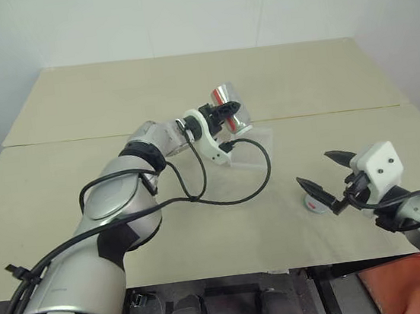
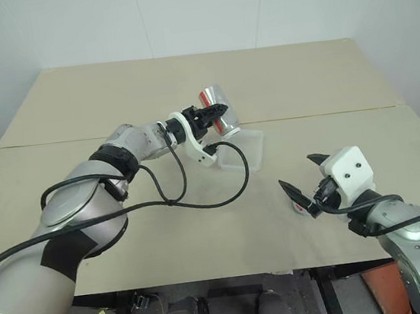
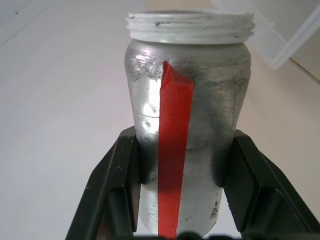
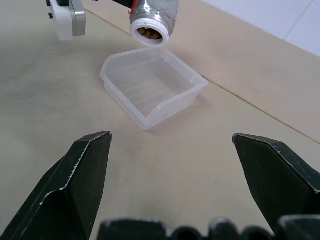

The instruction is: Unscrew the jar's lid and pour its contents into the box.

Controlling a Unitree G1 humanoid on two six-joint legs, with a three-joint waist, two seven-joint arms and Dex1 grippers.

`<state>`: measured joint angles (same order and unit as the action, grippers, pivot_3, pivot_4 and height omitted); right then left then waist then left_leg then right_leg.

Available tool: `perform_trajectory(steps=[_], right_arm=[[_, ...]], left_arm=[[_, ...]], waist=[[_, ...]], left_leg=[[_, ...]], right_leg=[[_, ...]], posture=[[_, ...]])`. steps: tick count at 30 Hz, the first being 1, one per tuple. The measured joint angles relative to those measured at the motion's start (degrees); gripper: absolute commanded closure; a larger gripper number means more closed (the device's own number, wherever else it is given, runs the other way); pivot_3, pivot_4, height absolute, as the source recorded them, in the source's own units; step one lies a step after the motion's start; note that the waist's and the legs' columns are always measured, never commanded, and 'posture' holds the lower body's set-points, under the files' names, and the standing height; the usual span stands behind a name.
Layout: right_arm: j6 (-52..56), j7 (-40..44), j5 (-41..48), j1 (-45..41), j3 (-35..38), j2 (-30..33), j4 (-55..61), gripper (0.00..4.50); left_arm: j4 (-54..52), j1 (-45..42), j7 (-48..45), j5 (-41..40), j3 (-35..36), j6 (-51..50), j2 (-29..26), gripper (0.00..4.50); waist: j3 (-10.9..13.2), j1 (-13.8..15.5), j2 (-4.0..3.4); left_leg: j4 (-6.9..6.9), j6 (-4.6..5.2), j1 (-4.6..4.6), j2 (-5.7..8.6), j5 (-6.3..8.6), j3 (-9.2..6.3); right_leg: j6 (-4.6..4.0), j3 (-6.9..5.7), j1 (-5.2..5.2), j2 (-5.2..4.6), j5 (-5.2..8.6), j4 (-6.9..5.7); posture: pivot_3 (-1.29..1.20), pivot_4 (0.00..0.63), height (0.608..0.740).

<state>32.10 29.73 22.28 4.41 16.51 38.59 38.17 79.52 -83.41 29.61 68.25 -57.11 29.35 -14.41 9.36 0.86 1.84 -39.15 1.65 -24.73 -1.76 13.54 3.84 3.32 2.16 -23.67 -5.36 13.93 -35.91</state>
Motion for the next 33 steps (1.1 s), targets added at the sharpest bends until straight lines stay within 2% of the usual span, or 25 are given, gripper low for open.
perform_trajectory(steps=[5,6,7,8,12,13,17,20,24,27,30,33], right_arm=[[0.73,-0.50,-0.37,-1.66,-0.50,0.00,-0.03,0.02],[0.75,-0.50,-0.64,-1.70,-0.82,0.00,-0.11,0.02],[0.75,-0.50,-0.75,-1.73,-1.01,0.00,-0.21,0.02],[0.75,-0.50,-0.90,-1.78,-1.27,0.00,-0.40,0.02],[0.74,-0.50,-1.70,-1.87,-1.55,0.00,-0.56,0.02],[0.74,-0.50,-1.82,-1.87,-1.56,0.00,-0.60,0.02],[0.72,-0.73,-2.70,-2.37,-2.59,-0.15,-1.18,0.02],[0.72,-1.05,-3.08,-3.41,-3.28,-0.46,-1.53,0.02],[0.71,-1.04,-3.36,-4.05,-3.88,-0.48,-1.78,0.02],[0.66,-0.99,-3.80,-4.05,-4.03,-0.48,-2.36,0.02],[0.66,-1.01,-4.13,-4.05,-4.03,-0.48,-2.77,0.02],[0.66,-1.13,-4.34,-4.02,-4.46,-0.59,-2.72,0.02]], left_arm=[[0.01,0.16,-0.05,-0.82,0.50,-0.82,0.03,2.58],[0.02,0.78,-2.58,-3.18,3.01,-0.31,0.11,2.58],[0.07,1.62,-6.19,-6.57,6.33,0.53,0.35,2.58],[0.13,3.25,-12.96,-13.05,12.73,1.70,1.07,2.58],[0.18,8.51,-31.10,-29.43,27.52,4.82,3.26,2.58],[0.16,9.28,-34.32,-32.17,30.13,4.68,3.68,2.58],[-0.78,12.66,-50.73,-51.04,47.86,-0.42,7.75,2.58],[-2.10,14.45,-54.71,-55.51,51.94,-2.44,8.04,2.58],[-2.78,15.96,-51.96,-52.03,48.72,-1.36,5.78,2.58],[-3.24,15.75,-45.07,-44.68,42.68,0.99,2.91,2.58],[-3.27,11.44,-29.11,-28.71,28.45,3.26,-0.50,2.58],[-3.28,4.61,-14.11,-15.07,15.74,3.10,-0.98,2.58]], waist=[[0.00,0.01,0.00],[-0.01,0.00,-0.01],[-0.01,-0.02,-0.01],[-0.02,-0.03,-0.03],[-0.02,-0.13,-0.03],[-0.02,-0.14,-0.03],[-0.03,-0.19,-0.05],[-0.03,-0.42,-0.05],[-0.03,-0.29,-0.05],[-0.03,-0.15,-0.05],[-0.02,0.29,-0.03],[-0.02,1.01,-0.02]], left_leg=[[-0.03,0.00,0.00,0.01,0.00,0.00],[-0.04,0.00,0.00,0.01,0.00,0.01],[-0.06,0.00,-0.01,0.00,0.00,0.01],[-0.09,0.00,0.00,-0.01,0.00,0.03],[-0.25,0.00,-0.03,-0.03,-0.01,0.03],[-0.29,0.00,-0.04,-0.03,-0.01,0.03],[-0.63,0.11,-0.03,-0.07,0.06,-0.03],[-0.69,0.15,0.05,-0.05,0.09,-0.06],[-0.68,0.15,0.06,-0.03,0.09,-0.10],[-0.69,0.16,0.05,-0.01,0.09,-0.11],[-0.69,0.16,0.01,0.04,0.09,-0.17],[-0.70,0.20,-0.01,0.07,0.12,-0.18]], right_leg=[[0.00,0.00,-0.01,0.00,0.00,-0.05],[0.00,0.01,-0.01,0.00,0.00,-0.05],[0.00,0.00,-0.02,-0.01,0.00,-0.08],[-0.01,0.00,-0.02,-0.02,0.00,-0.11],[-0.01,-0.01,-0.04,-0.01,0.00,-0.21],[-0.01,-0.01,-0.04,-0.01,-0.01,-0.22],[0.00,-0.08,0.15,0.01,-0.01,-0.31],[0.05,-0.07,0.30,0.00,-0.04,-0.27],[0.05,-0.07,0.31,0.01,-0.04,-0.28],[0.09,-0.08,0.35,0.00,-0.06,-0.24],[0.13,-0.11,0.37,-0.01,-0.08,-0.21],[0.17,-0.13,0.42,-0.03,-0.09,-0.13]], posture=[[0.00,0.150,0.740],[0.00,0.150,0.740],[0.00,0.150,0.740],[0.00,0.150,0.740],[0.00,0.150,0.740],[0.00,0.150,0.740],[0.00,0.150,0.740],[0.00,0.150,0.740],[0.00,0.150,0.740],[0.00,0.150,0.740],[0.00,0.150,0.740],[0.00,0.150,0.740]])
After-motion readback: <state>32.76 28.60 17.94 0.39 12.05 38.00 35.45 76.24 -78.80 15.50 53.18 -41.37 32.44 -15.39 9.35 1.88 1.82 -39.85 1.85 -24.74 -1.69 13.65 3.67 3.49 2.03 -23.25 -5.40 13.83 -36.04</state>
